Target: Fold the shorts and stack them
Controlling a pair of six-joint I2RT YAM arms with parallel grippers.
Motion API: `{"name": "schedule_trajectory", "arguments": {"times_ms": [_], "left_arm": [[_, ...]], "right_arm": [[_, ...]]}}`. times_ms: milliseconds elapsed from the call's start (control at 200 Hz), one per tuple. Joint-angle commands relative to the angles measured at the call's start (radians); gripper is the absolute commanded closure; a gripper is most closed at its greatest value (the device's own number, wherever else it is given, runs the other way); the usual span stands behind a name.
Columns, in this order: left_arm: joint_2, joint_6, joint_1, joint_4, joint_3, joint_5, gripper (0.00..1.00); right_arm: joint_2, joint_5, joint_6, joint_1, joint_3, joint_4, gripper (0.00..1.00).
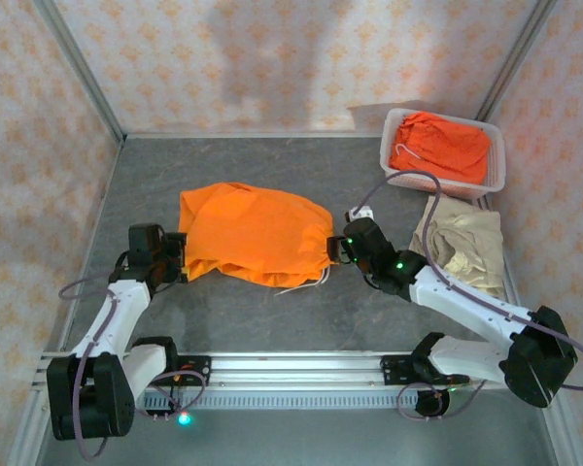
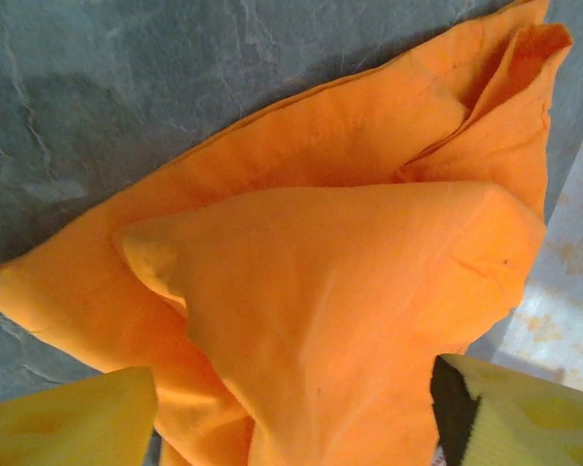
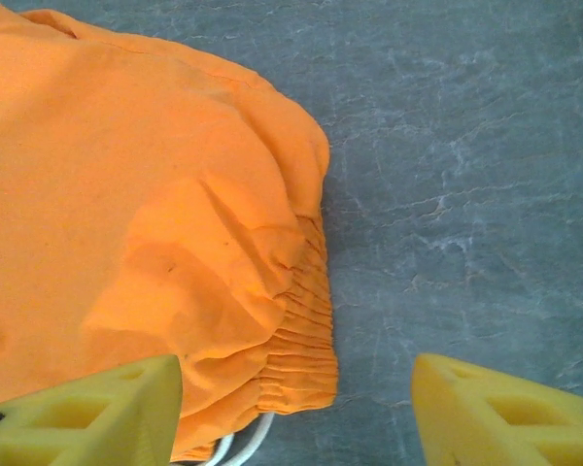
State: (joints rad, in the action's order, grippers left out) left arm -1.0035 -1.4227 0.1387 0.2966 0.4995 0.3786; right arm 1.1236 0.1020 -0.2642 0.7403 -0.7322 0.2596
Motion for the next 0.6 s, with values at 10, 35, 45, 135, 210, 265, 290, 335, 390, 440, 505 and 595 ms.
{"name": "schedule_trajectory", "arguments": {"times_ms": [10, 35, 45, 135, 210, 265, 290, 335, 390, 440, 505, 595], "left_arm": [[-0.034, 0.003, 0.012, -0.059, 0.021, 0.019, 0.35], [-0.048, 0.005, 0.012, -0.063, 0.023, 0.021, 0.39], [-0.054, 0.005, 0.014, -0.066, 0.023, 0.024, 0.4], [-0.112, 0.016, 0.016, -0.109, 0.025, 0.06, 0.55], [-0.151, 0.05, 0.017, -0.116, 0.039, 0.068, 0.7], [-0.164, 0.082, 0.019, -0.103, 0.059, 0.065, 0.8], [-0.166, 0.1, 0.02, -0.096, 0.071, 0.065, 0.85], [-0.165, 0.137, 0.021, -0.071, 0.103, 0.062, 0.91], [-0.16, 0.188, 0.022, -0.029, 0.15, 0.054, 1.0], [-0.154, 0.231, 0.022, 0.004, 0.195, 0.049, 1.0], [-0.146, 0.28, 0.022, 0.038, 0.248, 0.045, 1.0], [-0.141, 0.324, 0.022, 0.071, 0.301, 0.04, 1.0]], "right_arm": [[-0.019, -0.015, -0.14, -0.002, 0.025, -0.049, 0.35], [-0.018, -0.02, -0.159, -0.002, 0.028, -0.054, 0.34], [-0.018, -0.022, -0.166, -0.002, 0.028, -0.055, 0.34], [-0.016, -0.031, -0.209, -0.002, 0.037, -0.062, 0.3], [-0.015, -0.021, -0.185, -0.002, 0.034, -0.04, 0.28], [-0.012, -0.002, -0.122, -0.002, 0.02, 0.003, 0.27], [-0.012, 0.008, -0.085, -0.003, 0.012, 0.025, 0.27], [-0.009, 0.016, -0.007, -0.002, -0.003, 0.064, 0.27], [-0.007, -0.004, 0.094, -0.002, -0.019, 0.105, 0.26], [-0.003, -0.026, 0.174, -0.002, -0.035, 0.137, 0.23], [0.005, -0.033, 0.261, -0.002, -0.051, 0.169, 0.23], [0.025, -0.06, 0.394, -0.002, -0.058, 0.189, 0.29]]}}
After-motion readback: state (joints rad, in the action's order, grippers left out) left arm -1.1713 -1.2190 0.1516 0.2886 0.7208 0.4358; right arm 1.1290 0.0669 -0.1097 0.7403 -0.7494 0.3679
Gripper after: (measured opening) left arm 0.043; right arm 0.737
